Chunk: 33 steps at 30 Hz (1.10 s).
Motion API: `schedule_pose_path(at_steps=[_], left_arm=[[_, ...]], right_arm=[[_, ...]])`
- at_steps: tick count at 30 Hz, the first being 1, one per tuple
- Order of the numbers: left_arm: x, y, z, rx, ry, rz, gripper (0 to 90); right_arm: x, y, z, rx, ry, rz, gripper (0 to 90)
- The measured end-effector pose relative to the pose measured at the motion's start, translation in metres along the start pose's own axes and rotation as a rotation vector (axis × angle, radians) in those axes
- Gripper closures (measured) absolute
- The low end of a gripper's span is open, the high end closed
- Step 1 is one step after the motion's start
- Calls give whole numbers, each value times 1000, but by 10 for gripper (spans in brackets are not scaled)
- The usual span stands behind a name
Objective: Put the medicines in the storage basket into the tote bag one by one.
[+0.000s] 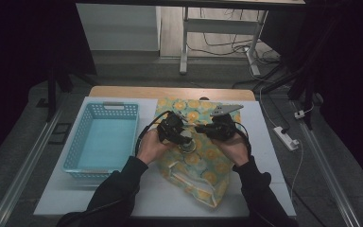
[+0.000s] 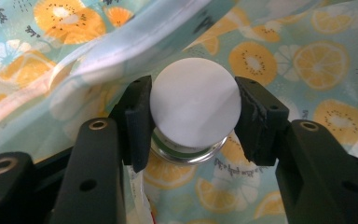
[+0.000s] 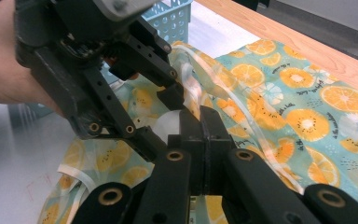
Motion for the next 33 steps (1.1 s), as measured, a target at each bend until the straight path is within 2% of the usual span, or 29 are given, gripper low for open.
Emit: schedule_pose_path(at_steps=[6,13,21,24,33], left_arm=[[0,2,6,0,2,-3,505],[-2,2,10,-4,0,12,503],[-3,1,11,7,-27,9,485],[-5,-1,8,15,-47,-1,447],[-6,-13,-2,31,-68,4,298]], right_arm=[[1,-1,1,-1,4,2,900],[1,-1,1,0,6,0,900],[1,-2,0,1,3,1,900],[1,-2,0,0,2,2,900],[0,-2,-1,2,0,3,900]])
Point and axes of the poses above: each handheld gripper's, and its own axes: z roughly forward along the jaws, x roughly out of its underside, y roughly to its left, the point moved 10 cm from there along z, roughly forward along the jaws, and after that the axes turned 10 degrees about x, right-handed, at the moved point
